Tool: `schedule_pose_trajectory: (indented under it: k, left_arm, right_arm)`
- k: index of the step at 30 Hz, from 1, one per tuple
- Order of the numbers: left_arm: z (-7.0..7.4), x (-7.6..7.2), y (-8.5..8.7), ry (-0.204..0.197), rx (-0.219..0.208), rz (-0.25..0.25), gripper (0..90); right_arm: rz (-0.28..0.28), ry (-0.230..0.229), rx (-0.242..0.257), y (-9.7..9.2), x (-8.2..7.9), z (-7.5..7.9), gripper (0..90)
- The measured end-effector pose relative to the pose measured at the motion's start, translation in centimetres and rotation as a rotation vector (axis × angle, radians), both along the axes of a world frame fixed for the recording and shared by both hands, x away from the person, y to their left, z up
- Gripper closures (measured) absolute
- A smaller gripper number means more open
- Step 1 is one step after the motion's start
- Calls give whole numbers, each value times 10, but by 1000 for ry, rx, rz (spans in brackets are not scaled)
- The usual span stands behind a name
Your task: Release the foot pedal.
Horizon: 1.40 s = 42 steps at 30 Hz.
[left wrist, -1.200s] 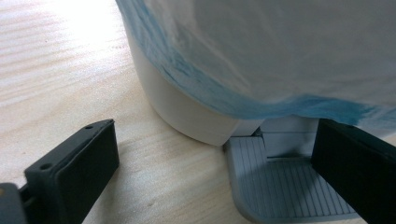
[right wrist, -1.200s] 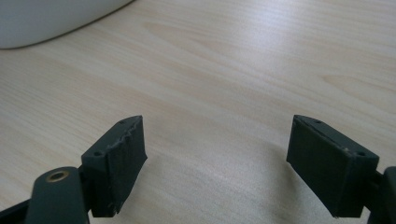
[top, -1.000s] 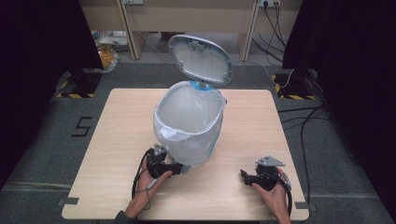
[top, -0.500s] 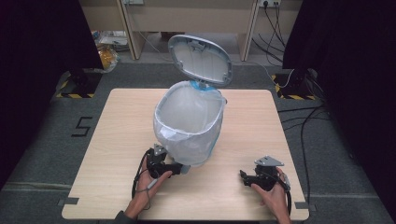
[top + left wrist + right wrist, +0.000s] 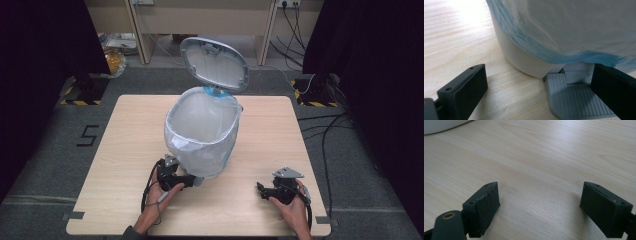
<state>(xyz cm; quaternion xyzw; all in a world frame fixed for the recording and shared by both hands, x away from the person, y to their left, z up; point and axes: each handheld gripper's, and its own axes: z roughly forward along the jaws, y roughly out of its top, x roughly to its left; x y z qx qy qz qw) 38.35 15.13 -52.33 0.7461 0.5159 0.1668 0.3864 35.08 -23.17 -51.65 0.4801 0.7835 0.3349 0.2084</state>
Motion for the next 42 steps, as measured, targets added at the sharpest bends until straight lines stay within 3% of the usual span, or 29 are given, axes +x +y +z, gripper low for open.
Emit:
schedule_pose_trajectory:
  k: [25,35,38,42]
  left_arm:
    - [0,0,2,3,-3,-11,0]
    - [0,0,5,6,-21,-21,0]
    - [1,0,7,13,-60,-13,0]
    - [4,-1,6,1,-43,-15,0]
  right_arm:
    - [0,0,-1,0,0,0,155]
    - [-1,0,0,0,0,0,154]
    - [3,-1,-2,0,0,0,154]
    - [-1,1,1,0,0,0,153]
